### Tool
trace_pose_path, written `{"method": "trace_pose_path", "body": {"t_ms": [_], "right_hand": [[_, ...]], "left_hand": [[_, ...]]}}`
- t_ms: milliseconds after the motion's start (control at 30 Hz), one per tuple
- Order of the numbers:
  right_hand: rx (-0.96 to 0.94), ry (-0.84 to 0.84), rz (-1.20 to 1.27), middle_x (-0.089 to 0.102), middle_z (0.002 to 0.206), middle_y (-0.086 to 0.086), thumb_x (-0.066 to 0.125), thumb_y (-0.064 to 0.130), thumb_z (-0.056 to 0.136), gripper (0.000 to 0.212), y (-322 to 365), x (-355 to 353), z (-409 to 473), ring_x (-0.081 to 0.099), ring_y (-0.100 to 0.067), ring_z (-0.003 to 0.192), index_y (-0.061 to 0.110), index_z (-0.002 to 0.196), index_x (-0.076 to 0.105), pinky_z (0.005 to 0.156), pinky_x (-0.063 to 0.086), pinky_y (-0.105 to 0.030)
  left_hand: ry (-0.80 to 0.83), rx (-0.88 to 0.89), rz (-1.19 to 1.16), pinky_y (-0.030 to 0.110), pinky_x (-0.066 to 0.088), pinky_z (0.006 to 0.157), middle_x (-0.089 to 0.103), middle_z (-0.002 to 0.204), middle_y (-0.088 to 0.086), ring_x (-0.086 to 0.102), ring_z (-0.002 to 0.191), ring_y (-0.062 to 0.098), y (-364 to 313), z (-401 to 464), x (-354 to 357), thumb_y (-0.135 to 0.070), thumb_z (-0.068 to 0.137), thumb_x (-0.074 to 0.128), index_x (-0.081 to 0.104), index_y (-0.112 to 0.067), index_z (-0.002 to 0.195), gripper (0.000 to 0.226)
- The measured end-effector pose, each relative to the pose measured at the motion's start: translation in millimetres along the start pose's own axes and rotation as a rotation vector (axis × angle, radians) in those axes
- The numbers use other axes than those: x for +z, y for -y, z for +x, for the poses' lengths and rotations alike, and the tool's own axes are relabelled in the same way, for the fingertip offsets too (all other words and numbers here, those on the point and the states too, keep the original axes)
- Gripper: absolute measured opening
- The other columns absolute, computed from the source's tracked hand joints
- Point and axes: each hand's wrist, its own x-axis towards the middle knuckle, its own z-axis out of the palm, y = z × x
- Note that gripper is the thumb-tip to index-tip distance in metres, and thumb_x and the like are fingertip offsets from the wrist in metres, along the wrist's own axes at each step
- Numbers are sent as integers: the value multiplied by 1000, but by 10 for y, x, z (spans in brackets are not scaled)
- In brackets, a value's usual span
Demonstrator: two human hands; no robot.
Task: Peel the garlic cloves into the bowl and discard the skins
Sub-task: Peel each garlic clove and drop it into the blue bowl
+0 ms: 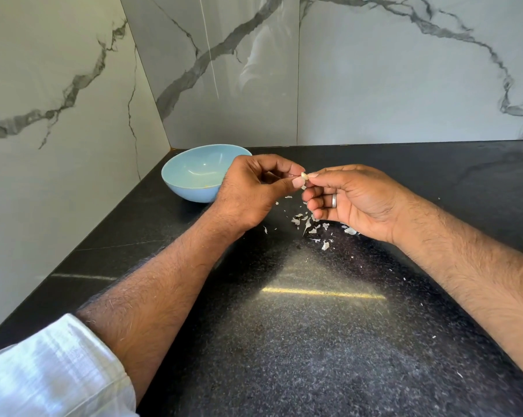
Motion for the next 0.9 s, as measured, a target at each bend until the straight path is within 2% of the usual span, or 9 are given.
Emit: {"method": "trace_pose_path", "body": {"t_ms": [133,267,400,533,767,900], "right_hand": [[10,18,-13,69,88,-13,65,16,101,32,-4,12,-1,65,-19,74,-7,123,67,70,56,-31],[-18,-33,-45,69,84,-12,70,17,98,23,-21,7,7,63,-18,70,-2,112,73,68,55,-32],[-123,-149,-141,71,83,-14,75,15,95,24,-15,-14,21,64,-20,70,-3,111,74,66,55,-32],[-185,-145,-269,75,88,-17,74,14,96,13,19,-32,11,67,-21,74,4,102,78,68,53,-35],[-228,-150,-384,77,85,-14,74,16,97,11,6,-39,15,69,-21,74,7,100,80,67,53,-35],[-273,-162,-525,78,82,-8,73,16,98,8,-22,-49,31,72,-17,72,10,98,79,66,55,-33]], "left_hand": [[-1,15,-32,28,58,78,80,93,11,71,81,17,-22,-3,-1,-8,87,86,82,-6,98,12],[22,43,-33,31,60,76,78,94,16,72,82,26,-17,-1,2,-6,89,84,77,-3,98,12],[15,9,-40,25,57,67,77,88,16,72,77,20,-14,1,2,-4,88,85,76,-3,95,13],[-16,-16,-19,27,59,71,78,92,19,69,77,17,-8,-3,-16,-2,83,89,78,1,99,20],[-68,41,106,24,59,67,79,82,3,69,70,13,-19,-5,-7,-12,81,93,81,-9,92,17],[-54,74,192,18,54,65,77,76,-9,68,66,2,-19,-26,18,-14,80,95,82,-16,88,15]]}}
